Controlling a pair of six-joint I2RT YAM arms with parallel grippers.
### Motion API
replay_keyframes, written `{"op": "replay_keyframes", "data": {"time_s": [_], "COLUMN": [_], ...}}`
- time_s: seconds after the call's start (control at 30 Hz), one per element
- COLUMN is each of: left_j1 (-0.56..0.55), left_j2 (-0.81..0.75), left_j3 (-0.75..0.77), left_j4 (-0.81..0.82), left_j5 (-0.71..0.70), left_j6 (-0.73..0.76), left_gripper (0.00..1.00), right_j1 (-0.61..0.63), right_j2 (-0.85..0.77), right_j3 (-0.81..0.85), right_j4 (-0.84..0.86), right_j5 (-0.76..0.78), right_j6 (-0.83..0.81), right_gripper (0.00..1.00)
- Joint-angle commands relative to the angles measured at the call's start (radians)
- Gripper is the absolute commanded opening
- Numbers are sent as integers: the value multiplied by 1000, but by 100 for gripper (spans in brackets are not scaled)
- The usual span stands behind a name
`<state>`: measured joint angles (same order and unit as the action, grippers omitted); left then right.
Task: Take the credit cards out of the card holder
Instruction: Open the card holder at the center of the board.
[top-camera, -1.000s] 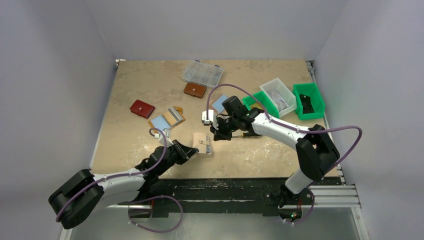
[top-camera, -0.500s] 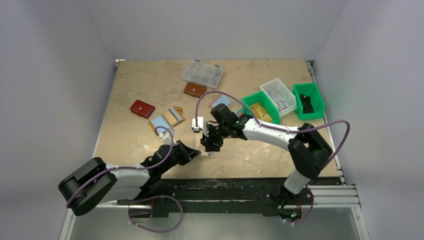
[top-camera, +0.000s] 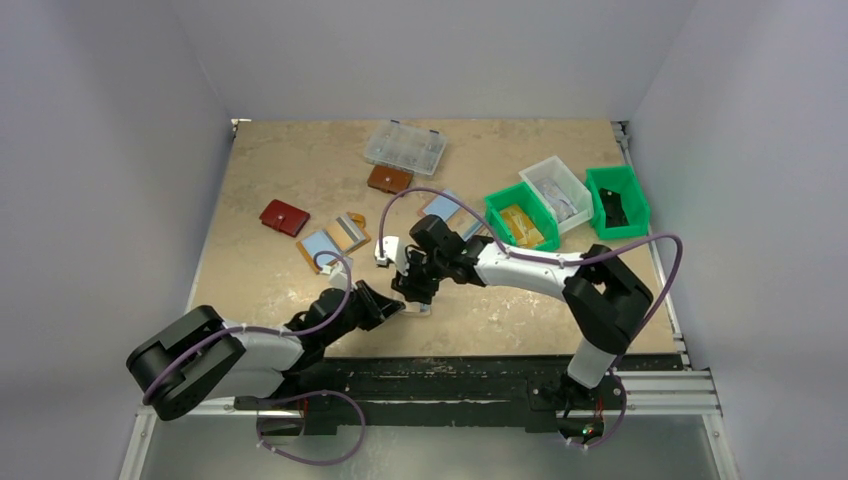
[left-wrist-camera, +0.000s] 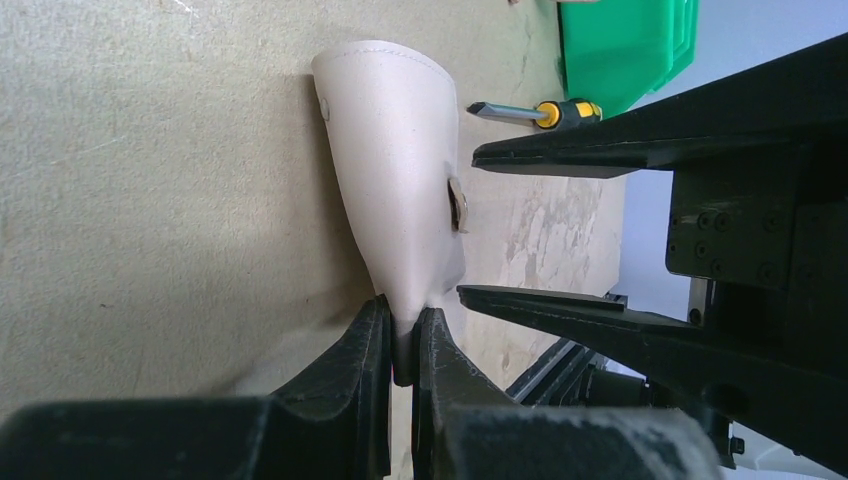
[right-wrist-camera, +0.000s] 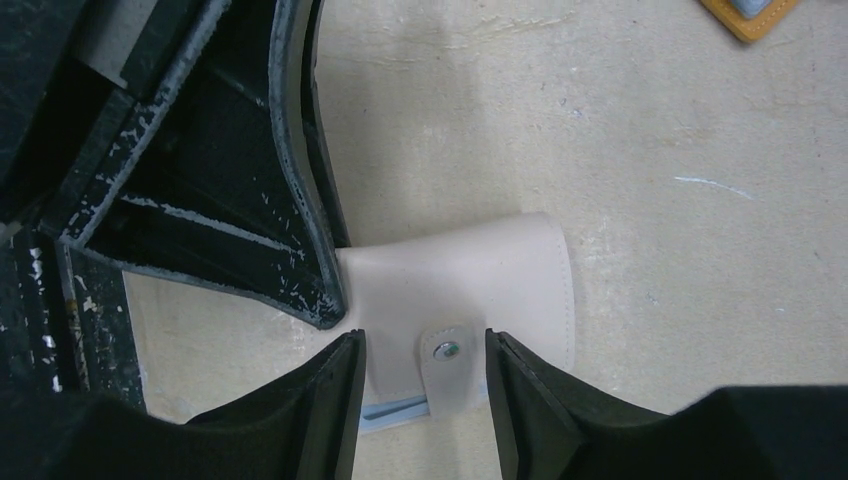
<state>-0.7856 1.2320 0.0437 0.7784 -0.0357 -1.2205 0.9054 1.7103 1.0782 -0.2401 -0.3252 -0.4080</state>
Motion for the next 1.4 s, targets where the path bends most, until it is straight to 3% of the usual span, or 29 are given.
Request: {"op": "replay_keyframes", "data": {"time_s": [0.0, 0.1, 0.23, 0.37, 0.47, 0.73, 1.1, 1.23, 1.37], "left_j1": [-4, -8, -9, -8, -9, -9, -7, -6, -5], "left_j2": [14, 13, 2, -30, -75, -169, -174, -194, -247], "left_j3": [33, 36, 35, 26, 10, -9, -23, 0, 65], "left_j4": [87, 88, 81, 45, 4, -102, -140, -230, -422], "left_j5": [29, 31, 30, 17, -8, -63, -95, -114, -142], "left_j6": [-17, -17, -17, -17, -17, -25, -30, -10, 57], "left_gripper": [0, 0, 0, 0, 0, 0, 0, 1, 39], "right_j1": [18, 21, 21, 20, 14, -15, -77, -124, -158], "right_j2": [9, 25, 41, 45, 27, 0, -19, 3, 18], "right_j3": [12, 12, 18, 24, 26, 34, 52, 71, 83], "right_j4": [58, 58, 48, 28, 14, -47, -118, -169, -212], "right_j5": [55, 66, 85, 109, 128, 72, 43, 38, -12], "right_j6": [36, 39, 40, 19, -2, -60, -104, -133, -143], "right_gripper": [54, 52, 41, 13, 1, 0, 0, 0, 1]}}
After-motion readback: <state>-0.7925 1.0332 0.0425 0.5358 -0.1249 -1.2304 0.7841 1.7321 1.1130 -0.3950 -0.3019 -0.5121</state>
